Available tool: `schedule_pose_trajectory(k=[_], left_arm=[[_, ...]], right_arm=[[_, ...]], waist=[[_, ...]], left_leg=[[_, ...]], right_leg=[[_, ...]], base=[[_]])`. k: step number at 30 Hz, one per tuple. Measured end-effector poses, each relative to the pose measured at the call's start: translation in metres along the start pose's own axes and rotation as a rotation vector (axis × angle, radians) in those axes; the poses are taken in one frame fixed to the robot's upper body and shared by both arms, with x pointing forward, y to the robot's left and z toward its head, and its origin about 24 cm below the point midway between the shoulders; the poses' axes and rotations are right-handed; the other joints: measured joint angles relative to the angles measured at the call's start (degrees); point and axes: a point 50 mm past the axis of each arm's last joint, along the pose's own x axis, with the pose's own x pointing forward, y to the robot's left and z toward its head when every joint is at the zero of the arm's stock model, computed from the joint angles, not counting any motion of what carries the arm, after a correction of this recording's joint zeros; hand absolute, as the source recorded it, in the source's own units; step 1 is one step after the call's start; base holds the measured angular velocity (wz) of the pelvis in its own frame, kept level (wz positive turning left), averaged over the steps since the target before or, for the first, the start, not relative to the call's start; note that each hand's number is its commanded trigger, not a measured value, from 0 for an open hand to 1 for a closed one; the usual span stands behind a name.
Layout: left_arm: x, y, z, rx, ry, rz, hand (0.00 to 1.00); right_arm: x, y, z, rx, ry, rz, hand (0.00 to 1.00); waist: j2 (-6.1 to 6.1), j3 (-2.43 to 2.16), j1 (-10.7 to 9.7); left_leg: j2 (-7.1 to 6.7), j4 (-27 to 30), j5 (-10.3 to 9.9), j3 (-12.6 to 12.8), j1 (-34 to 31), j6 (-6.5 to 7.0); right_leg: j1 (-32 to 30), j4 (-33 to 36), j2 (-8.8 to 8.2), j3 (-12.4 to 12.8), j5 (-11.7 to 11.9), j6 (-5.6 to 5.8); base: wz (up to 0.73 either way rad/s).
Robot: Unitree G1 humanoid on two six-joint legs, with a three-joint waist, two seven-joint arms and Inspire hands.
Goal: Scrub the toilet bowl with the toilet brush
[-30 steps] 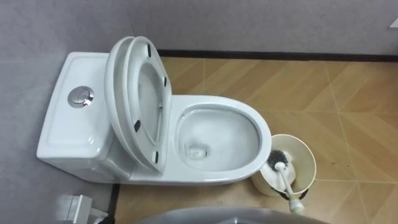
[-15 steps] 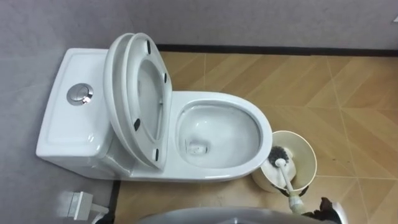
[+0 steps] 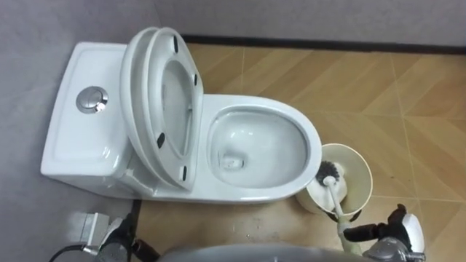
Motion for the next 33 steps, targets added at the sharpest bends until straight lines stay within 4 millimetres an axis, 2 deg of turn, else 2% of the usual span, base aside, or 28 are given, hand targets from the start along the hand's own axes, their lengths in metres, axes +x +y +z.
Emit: schedule_pose_trajectory(k=[4, 5, 9, 12, 13, 15, 17, 18, 20, 23, 27, 33], left_arm=[[0.004, 0.011, 0.017, -0.025, -0.066, 0.034, 0.00], [0.004, 0.013, 0.021, -0.026, -0.082, 0.042, 0.00], [0.008, 0.020, 0.048, -0.011, -0.159, 0.055, 0.00], [0.011, 0.023, 0.069, -0.012, -0.206, 0.059, 0.00], [0.012, 0.021, 0.073, -0.017, -0.207, 0.048, 0.00], [0.012, 0.022, 0.085, -0.041, -0.234, 0.043, 0.00], [0.011, 0.022, 0.105, -0.060, -0.283, 0.029, 0.00], [0.011, 0.023, 0.111, -0.066, -0.298, 0.026, 0.00], [0.009, 0.028, 0.137, -0.079, -0.358, 0.031, 0.00], [0.005, 0.034, 0.157, -0.092, -0.414, 0.043, 0.00], [0.000, 0.038, 0.169, -0.135, -0.469, 0.066, 0.00], [-0.009, 0.040, 0.197, -0.135, -0.547, 0.068, 0.00]], right_arm=[[0.005, -0.002, 0.014, 0.028, -0.013, -0.023, 0.00], [0.007, -0.002, 0.020, 0.039, -0.024, -0.027, 0.00], [0.012, -0.005, 0.026, 0.083, 0.007, -0.033, 0.00], [0.017, -0.007, 0.039, 0.162, 0.028, -0.034, 0.00], [0.019, -0.007, 0.046, 0.179, 0.035, -0.023, 0.00], [0.020, -0.005, 0.056, 0.221, 0.044, 0.000, 0.00], [0.023, -0.006, 0.071, 0.289, 0.048, 0.025, 0.00], [0.024, -0.007, 0.074, 0.295, 0.045, 0.030, 0.00], [0.027, -0.012, 0.086, 0.333, 0.038, 0.039, 0.00], [0.031, -0.021, 0.100, 0.356, 0.009, 0.035, 0.00], [0.035, -0.030, 0.103, 0.371, 0.018, 0.018, 0.00], [0.038, -0.042, 0.121, 0.332, -0.047, -0.002, 0.00]], waist=[[0.15, 0.55, 0.2], [0.37, 0.61, 0.4], [0.84, 0.75, 0.6], [1.39, 1.22, 0.7], [1.53, 1.59, 0.9], [1.54, 1.75, 0.9], [1.54, 1.98, 0.6], [1.54, 2.09, 0.7], [1.80, 2.57, 0.8], [1.93, 2.74, 1.0], [1.99, 2.78, 1.2], [2.32, 2.97, 2.3]], left_leg=[[0.02, 3.3, 0.0, -0.1, -5.0, 0.01], [0.02, 4.7, 0.0, -0.3, -7.3, 0.01], [-0.10, 7.4, 0.2, -1.5, -13.4, 0.39], [-0.10, 10.2, 0.5, -1.4, -19.0, 0.93], [-0.16, 11.3, 0.6, -1.4, -20.7, 1.09], [-0.38, 12.9, 0.7, -1.4, -23.6, 1.36], [-1.04, 16.3, 0.3, -1.2, -28.3, 2.32], [-1.08, 17.1, 0.2, -0.8, -29.6, 2.53], [-1.10, 19.6, 0.5, -0.2, -34.6, 3.34], [-1.18, 22.7, 0.5, -0.2, -39.6, 3.60], [-1.16, 25.5, 0.5, -0.1, -43.9, 3.70], [-1.22, 29.2, 0.4, 0.2, -50.1, 3.73]], right_leg=[[-4.4, 2.7, -0.34, -0.3, 0.0, 0.00], [-6.1, 3.5, -0.51, -1.0, 0.0, 0.00], [-11.0, 5.7, -0.92, -2.7, 0.0, 0.00], [-16.8, 9.6, -1.42, -2.9, 0.0, 0.03], [-19.0, 11.6, -1.76, -2.9, -0.1, 0.02], [-22.8, 14.8, -2.36, -2.8, -0.3, 0.01], [-27.3, 18.7, -3.65, -2.7, -2.2, 0.17], [-28.6, 19.9, -3.91, -2.6, -2.7, 0.14], [-34.0, 23.3, -4.65, -2.3, -3.2, -0.02], [-39.4, 27.4, -5.16, -1.6, -4.0, -0.13], [-44.1, 31.0, -5.84, -1.5, -4.4, -0.67], [-51.0, 36.4, -6.73, -0.9, -5.4, -1.46]], base=[[0.09], [0.18], [0.27], [0.09], [-0.03], [-0.02], [0.15], [0.15], [0.08], [0.02], [0.00], [0.02]])
